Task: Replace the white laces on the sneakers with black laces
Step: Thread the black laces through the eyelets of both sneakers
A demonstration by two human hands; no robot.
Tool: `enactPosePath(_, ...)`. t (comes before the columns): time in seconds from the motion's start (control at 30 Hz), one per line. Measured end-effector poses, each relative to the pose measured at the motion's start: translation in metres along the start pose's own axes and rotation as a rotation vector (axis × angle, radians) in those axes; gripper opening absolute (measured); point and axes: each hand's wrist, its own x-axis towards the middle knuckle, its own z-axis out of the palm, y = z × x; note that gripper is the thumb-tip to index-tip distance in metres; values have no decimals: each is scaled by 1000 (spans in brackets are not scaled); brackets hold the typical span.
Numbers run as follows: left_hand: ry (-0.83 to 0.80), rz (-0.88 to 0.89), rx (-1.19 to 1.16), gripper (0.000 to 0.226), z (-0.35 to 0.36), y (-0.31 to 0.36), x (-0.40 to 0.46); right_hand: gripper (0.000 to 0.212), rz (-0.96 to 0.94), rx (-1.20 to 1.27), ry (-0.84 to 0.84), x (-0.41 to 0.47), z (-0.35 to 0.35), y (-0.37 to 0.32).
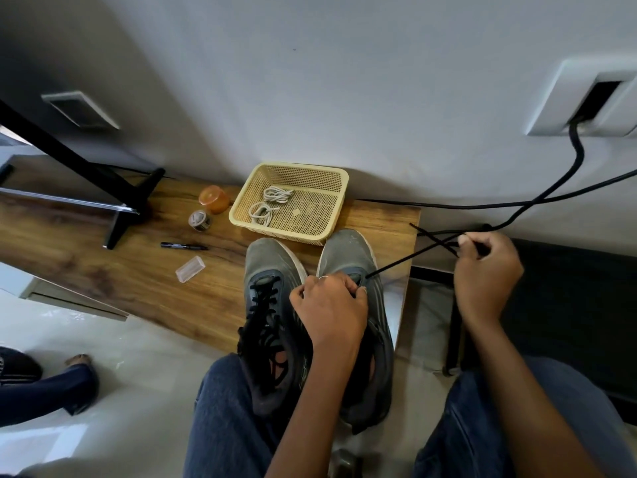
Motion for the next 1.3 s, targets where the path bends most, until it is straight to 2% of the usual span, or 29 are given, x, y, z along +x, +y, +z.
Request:
enactPosePath(0.07, 6, 14, 20, 19, -1, -1, 1, 7, 14, -27, -57, 1, 0, 2)
enactPosePath(0.13, 28, 55, 27, 21, -2, -4, 0, 10, 0, -218, -220, -2, 2, 5)
enactPosePath(0.23, 47, 157, -39, 20, -5, -13, 0, 34, -74, -522, -449, -16, 8, 0)
enactPosePath(0.3, 16, 200, -83, 17, -9, -19, 4, 40, -198, -427, -531, -29, 13, -13)
enactPosePath(0.37, -55, 192, -130, 17, -15, -21, 10, 45, -317, -234, -703, -42, 19, -25)
enactPosePath(0.47, -151, 128, -294, 16, -25, -22, 16, 52, -404, -220, -930, -54, 26, -23)
enactPosePath(0.57, -127, 73, -436, 9, -38, -27, 20, 36, -365, -246, -933, -56, 28, -17)
enactPosePath(0.73, 7, 33, -679, 16, -71, -35, 30, 31, -349, -231, -853, -59, 30, -20)
enactPosePath(0.9, -42, 48, -894, 22, -93, -23, 22, 25, -342, -129, -789, -64, 23, -36)
enactPosePath(1.07, -63, 150, -929, 22, -116, -10, 14, 23, -318, 139, -834, -62, 6, -85)
enactPosePath(1.3, 15, 226, -1053, 22, -168, 0, -4, 6, -438, 275, -801, -53, -14, -175)
